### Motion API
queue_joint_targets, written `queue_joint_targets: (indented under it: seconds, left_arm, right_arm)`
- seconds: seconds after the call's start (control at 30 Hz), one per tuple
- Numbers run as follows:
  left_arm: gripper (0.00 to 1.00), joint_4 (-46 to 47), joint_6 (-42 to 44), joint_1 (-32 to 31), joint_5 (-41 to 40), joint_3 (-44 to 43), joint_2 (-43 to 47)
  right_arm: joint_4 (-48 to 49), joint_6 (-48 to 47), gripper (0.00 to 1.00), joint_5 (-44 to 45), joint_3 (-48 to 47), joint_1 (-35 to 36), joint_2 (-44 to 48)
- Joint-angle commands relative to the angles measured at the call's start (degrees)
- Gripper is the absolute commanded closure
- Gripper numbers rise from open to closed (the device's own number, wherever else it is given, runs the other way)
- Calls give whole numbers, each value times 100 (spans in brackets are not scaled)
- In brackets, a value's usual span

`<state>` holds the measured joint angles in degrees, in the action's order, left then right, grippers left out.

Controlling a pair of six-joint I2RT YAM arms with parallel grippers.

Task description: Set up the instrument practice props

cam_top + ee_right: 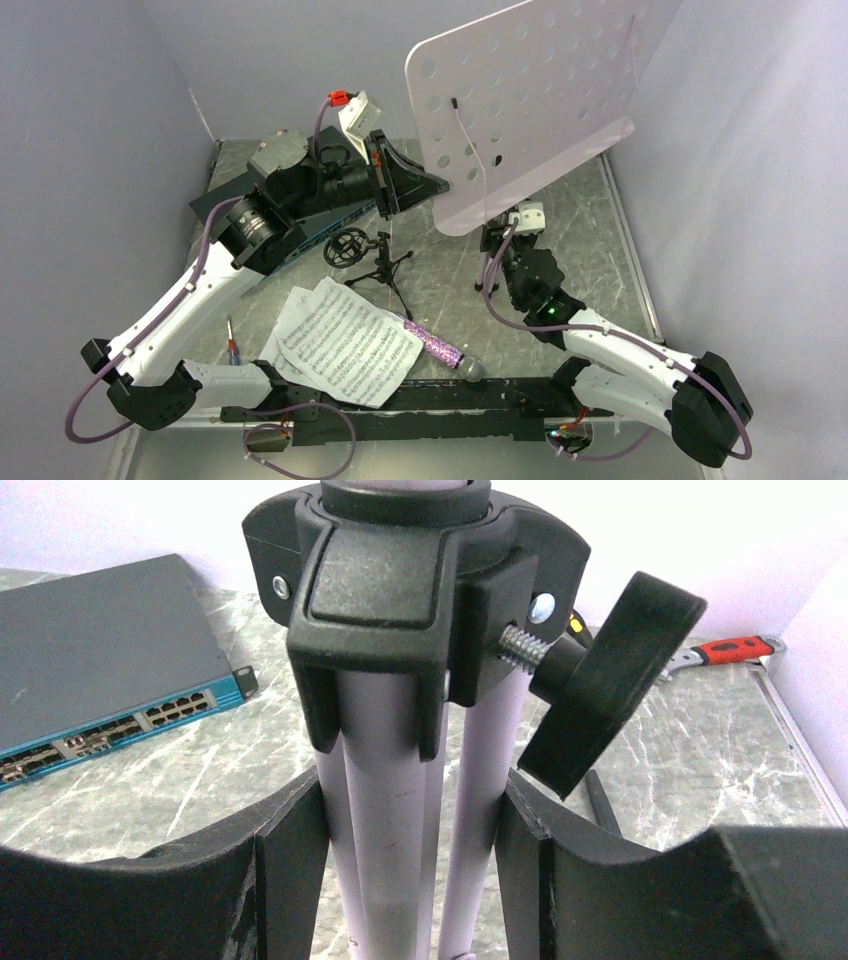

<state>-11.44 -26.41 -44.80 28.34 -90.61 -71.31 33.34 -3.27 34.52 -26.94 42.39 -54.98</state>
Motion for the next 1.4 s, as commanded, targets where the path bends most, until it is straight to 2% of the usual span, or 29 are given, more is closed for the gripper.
queue_joint_targets:
  seconds: [0.0,0.4,0.67,0.73,0.87,0.97,1.07,1.37]
  left_arm:
    - [97,-717,-39,-252,399,285,-93]
    - [97,-804,135,-537,-303,593,95]
    - [92,-661,153,-568,-540,722,224]
    - [87,-609,138,-570,-588,750,252]
    - [60,-466,59,-573,-548,781,248]
    - [48,-401,7,-578,-446,723,192]
    - [45,-391,30,-590,-491,692,166]
    - [46,-286,196,-617,-648,761,371]
  right_arm:
    - [1622,-218,100,-263,-231,202,646]
    - [957,-60,100,-73,246,486,1256]
    - [612,-71,100,51,246,640,1342]
    - [574,-48,100,96,266,670,1352]
    - [447,9,100,125,247,714,1309]
    - [428,-7,100,159,233,755,1254]
    - [427,-28,100,184,225,785,1219]
    - [342,11,100,164,268,812,1270]
